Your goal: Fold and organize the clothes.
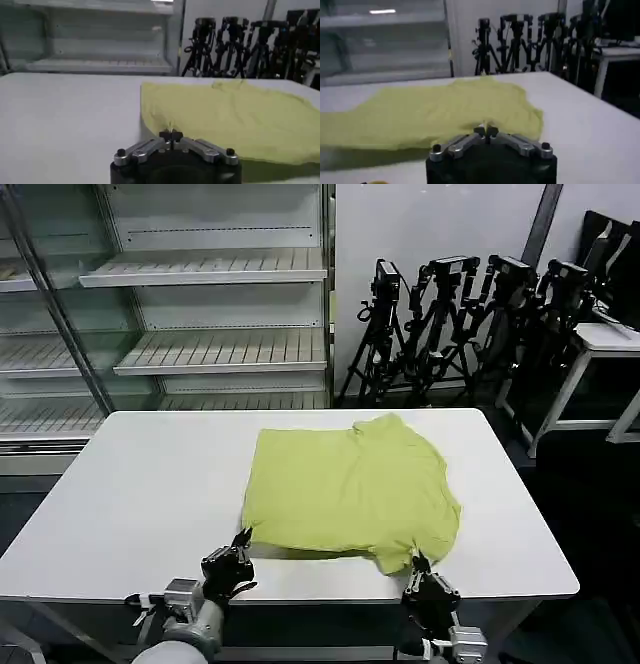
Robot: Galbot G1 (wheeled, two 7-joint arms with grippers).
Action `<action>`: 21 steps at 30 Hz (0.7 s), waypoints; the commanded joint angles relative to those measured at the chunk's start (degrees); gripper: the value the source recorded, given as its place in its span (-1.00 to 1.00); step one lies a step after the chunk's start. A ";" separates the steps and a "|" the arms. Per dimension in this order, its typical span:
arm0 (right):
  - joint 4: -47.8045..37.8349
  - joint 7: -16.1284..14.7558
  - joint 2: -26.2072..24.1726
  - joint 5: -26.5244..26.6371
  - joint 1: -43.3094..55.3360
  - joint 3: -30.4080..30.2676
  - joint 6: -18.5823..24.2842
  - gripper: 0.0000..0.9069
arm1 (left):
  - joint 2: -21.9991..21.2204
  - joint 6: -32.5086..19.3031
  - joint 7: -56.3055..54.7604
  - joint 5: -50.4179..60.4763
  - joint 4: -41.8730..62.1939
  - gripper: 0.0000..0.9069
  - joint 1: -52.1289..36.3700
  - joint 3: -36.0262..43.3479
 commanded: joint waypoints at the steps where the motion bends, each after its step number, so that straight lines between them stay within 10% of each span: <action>1: 2.61 -0.75 -1.14 -0.04 0.59 1.56 2.59 -1.00 | -1.31 -1.04 -0.79 0.05 -5.57 -0.96 4.84 -2.75; 21: -8.66 -1.35 -6.50 2.70 16.59 1.27 -0.08 -1.00 | 2.85 1.33 0.11 1.20 4.12 -0.93 -6.61 0.14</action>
